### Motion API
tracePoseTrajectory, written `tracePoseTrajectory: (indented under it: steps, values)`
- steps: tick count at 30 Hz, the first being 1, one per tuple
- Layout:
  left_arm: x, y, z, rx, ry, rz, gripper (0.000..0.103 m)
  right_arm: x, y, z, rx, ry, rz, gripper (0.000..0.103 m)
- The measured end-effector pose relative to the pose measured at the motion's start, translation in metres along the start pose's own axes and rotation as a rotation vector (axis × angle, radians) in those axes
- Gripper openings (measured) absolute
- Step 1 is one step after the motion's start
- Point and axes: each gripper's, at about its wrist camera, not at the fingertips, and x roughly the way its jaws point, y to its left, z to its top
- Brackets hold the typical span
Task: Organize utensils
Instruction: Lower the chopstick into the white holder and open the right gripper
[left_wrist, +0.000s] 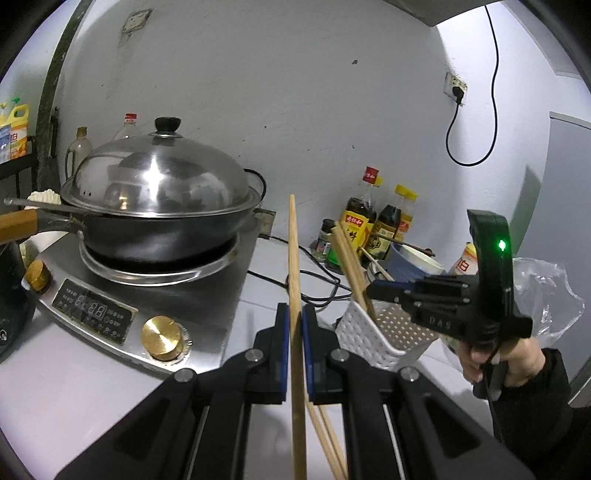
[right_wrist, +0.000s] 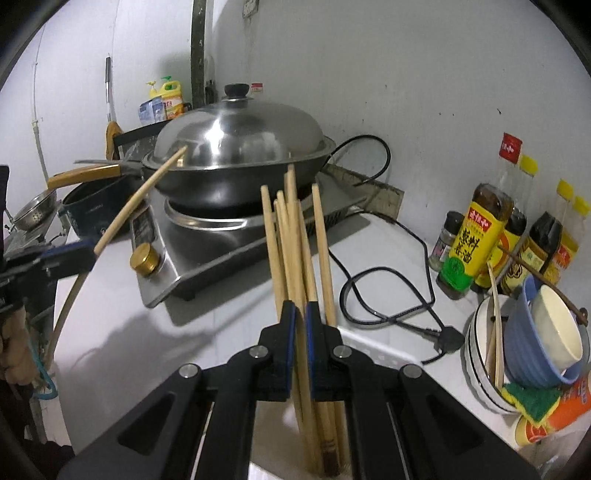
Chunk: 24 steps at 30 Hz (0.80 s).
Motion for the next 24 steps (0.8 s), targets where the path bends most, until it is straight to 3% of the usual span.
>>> tracePoseTrajectory:
  steps: [2, 9, 18, 24]
  values:
    - [0.001, -0.008, 0.002, 0.005, 0.001, -0.006, 0.006, -0.005, -0.003, -0.004, 0.007, -0.003, 0.001, 0.007]
    - [0.012, -0.037, 0.006, 0.016, 0.007, -0.025, 0.006, -0.030, -0.019, -0.024, 0.060, -0.034, 0.043, 0.040]
    - [0.037, -0.066, 0.024, -0.038, -0.033, -0.064, 0.006, -0.064, -0.061, -0.053, 0.191, -0.113, 0.039, 0.052]
    - [0.071, -0.075, 0.033, -0.143, -0.047, -0.066, 0.006, -0.071, -0.082, -0.063, 0.220, -0.123, 0.000, 0.058]
